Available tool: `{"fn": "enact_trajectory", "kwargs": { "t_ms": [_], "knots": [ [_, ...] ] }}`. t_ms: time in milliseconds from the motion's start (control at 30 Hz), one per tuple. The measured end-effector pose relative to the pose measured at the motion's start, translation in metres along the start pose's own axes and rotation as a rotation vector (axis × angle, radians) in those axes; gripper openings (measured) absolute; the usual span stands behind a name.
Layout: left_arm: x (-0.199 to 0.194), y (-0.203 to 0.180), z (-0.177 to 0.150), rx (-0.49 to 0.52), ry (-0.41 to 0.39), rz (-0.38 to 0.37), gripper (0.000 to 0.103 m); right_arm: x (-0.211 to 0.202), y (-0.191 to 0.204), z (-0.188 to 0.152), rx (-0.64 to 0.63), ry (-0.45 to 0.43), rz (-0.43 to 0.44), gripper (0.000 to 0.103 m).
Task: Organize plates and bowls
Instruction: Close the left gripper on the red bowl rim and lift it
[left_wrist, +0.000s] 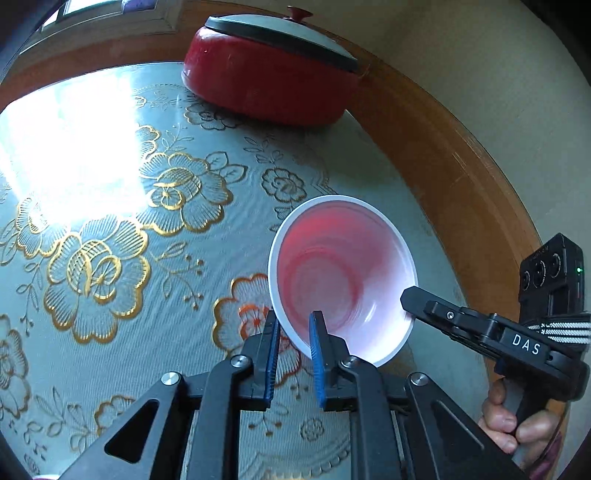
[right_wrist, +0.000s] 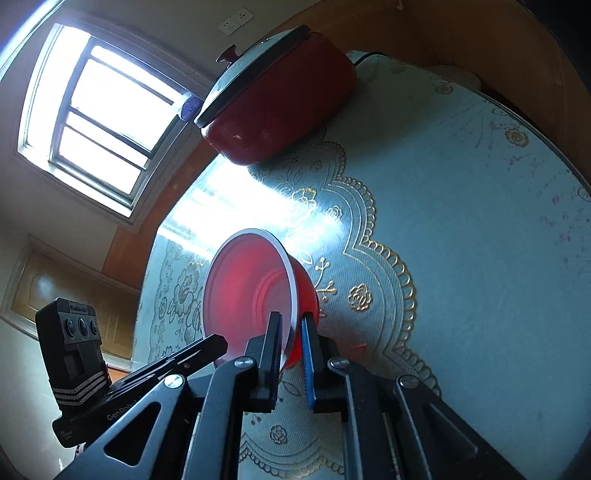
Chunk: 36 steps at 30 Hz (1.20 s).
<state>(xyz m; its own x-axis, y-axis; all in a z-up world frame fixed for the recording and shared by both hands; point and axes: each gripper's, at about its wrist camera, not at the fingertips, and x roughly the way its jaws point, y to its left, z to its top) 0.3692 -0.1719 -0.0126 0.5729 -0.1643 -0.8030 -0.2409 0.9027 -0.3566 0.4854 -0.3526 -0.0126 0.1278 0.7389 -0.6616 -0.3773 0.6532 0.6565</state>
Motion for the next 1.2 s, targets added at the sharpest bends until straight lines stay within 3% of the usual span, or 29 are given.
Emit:
{"fn": "enact_trajectory", "kwargs": {
  "t_ms": [233, 500, 733, 1000, 1167, 1200],
  "knots": [
    [-0.015, -0.008, -0.028, 0.021, 0.016, -0.005, 0.017, -0.014, 0.001, -0.023, 0.004, 0.021, 0.014, 0.011],
    [-0.021, -0.007, -0.036, 0.019, -0.002, -0.005, 0.027, -0.014, -0.004, -0.034, 0.023, 0.049, 0.013, 0.012],
    [-0.025, -0.001, -0.031, -0.001, -0.040, 0.000, 0.033, -0.014, 0.002, -0.037, -0.002, 0.052, -0.002, 0.026],
    [-0.014, 0.002, -0.023, -0.003, -0.048, 0.033, 0.032, -0.006, 0.013, -0.040, -0.067, 0.043, -0.056, 0.026],
    [-0.007, 0.002, -0.025, -0.006, -0.048, 0.049, 0.033, -0.004, 0.010, -0.041, -0.068, 0.029, -0.071, 0.015],
    [-0.008, 0.002, -0.027, -0.007, -0.053, 0.060, 0.038, -0.005, 0.009, -0.041, -0.065, 0.030, -0.073, 0.015]
  ]
}}
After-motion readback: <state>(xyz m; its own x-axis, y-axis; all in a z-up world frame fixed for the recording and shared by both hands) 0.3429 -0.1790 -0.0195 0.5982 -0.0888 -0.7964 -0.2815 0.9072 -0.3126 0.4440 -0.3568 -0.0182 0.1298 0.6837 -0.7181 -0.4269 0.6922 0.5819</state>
